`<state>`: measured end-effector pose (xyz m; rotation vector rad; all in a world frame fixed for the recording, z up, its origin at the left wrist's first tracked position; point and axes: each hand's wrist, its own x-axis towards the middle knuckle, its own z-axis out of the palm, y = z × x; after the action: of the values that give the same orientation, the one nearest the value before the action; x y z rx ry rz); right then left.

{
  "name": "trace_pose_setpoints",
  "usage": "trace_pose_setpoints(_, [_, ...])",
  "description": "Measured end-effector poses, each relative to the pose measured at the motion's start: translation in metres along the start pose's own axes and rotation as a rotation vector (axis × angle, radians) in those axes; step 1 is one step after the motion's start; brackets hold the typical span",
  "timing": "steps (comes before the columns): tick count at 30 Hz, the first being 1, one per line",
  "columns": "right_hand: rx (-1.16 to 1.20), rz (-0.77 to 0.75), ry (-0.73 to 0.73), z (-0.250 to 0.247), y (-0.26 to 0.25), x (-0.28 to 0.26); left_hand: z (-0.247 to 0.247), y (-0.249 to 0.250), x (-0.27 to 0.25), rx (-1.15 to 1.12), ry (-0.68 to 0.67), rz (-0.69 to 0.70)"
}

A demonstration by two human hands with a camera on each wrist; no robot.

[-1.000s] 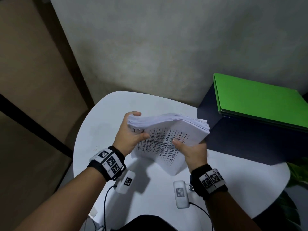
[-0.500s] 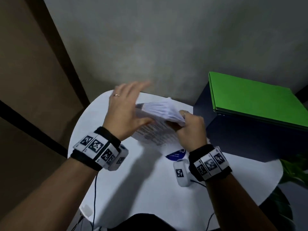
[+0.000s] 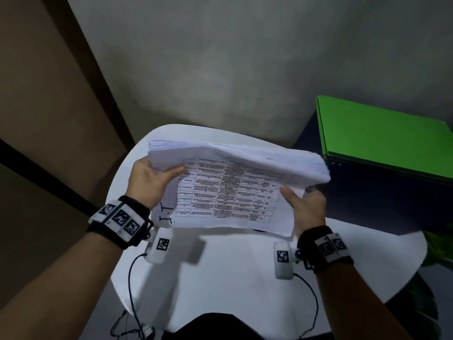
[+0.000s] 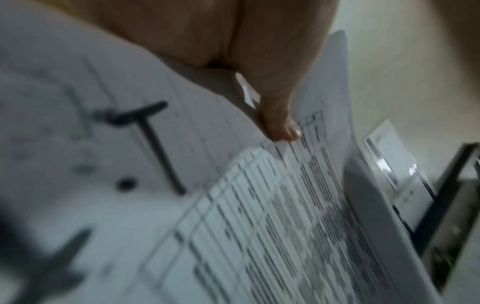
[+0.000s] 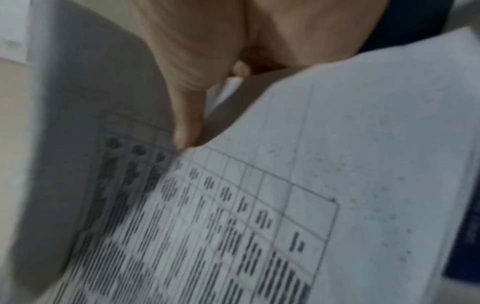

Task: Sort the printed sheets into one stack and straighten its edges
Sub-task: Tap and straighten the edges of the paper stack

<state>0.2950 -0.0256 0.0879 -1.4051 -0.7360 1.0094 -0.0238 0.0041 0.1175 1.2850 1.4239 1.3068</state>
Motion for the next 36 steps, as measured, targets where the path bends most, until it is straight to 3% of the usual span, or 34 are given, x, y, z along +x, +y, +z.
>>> trace_pose_setpoints(3, [-0.103,-0.149,0.079,-0.003,0.002,-0.008,0.018,-0.021,-0.021,-0.001,0.129,0.013])
trace_pose_setpoints(5, [-0.29,-0.186,0.086,-0.007,0.025,-0.018,0.027,-0.05,-0.038,0.023,0.147,-0.007])
trace_pose_setpoints(8, [-0.4,-0.078,0.025,-0.012,0.062,-0.029,0.031,-0.09,-0.054,0.071,0.069,-0.137])
trace_pose_setpoints(11, [-0.463,-0.057,0.013,-0.009,0.066,-0.026,0.031,-0.103,-0.053,0.135,0.08,-0.14])
trace_pose_setpoints(14, [-0.45,-0.079,0.063,-0.011,0.065,-0.02,0.031,-0.102,-0.049,0.063,0.107,-0.166])
trace_pose_setpoints(18, [-0.395,-0.002,0.027,-0.011,0.067,-0.027,0.03,-0.099,-0.051,0.039,0.066,-0.228])
trace_pose_setpoints(23, [-0.266,-0.094,0.048,-0.012,0.04,-0.006,0.007,-0.069,-0.019,0.107,-0.069,-0.147])
trace_pose_setpoints(28, [-0.457,-0.063,-0.154,-0.013,0.015,0.007,-0.02,-0.032,0.004,0.251,-0.2,-0.16])
trace_pose_setpoints(32, [-0.806,-0.122,-0.376,0.004,-0.001,0.001,-0.017,0.014,0.014,0.425,-0.307,0.015])
trace_pose_setpoints(36, [-0.708,-0.227,-0.514,0.04,-0.016,-0.012,0.002,0.06,0.015,0.669,-0.438,0.258])
